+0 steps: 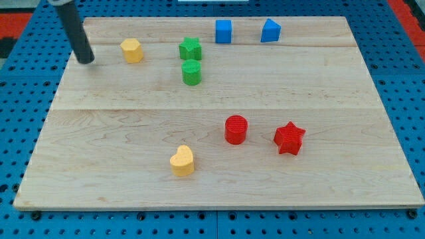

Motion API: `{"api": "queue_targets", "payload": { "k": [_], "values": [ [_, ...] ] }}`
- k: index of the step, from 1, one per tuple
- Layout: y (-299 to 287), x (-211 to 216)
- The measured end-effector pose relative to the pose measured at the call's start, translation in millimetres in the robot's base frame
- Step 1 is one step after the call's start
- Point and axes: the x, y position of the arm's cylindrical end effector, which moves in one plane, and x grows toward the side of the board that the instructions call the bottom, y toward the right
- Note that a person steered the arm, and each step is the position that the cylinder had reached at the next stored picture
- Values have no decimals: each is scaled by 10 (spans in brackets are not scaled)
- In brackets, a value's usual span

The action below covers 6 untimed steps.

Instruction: Move the yellow hexagon to the top left of the green star

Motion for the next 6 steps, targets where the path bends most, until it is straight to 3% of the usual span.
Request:
{"api": "queue_targets", "payload": {
  "k": [1, 2, 3, 4, 5, 6],
  "values": [
    [672, -194],
    [803, -639],
    [417, -687],
    [711, -1065],
    [1046, -1040],
    [797, -681]
  ]
}}
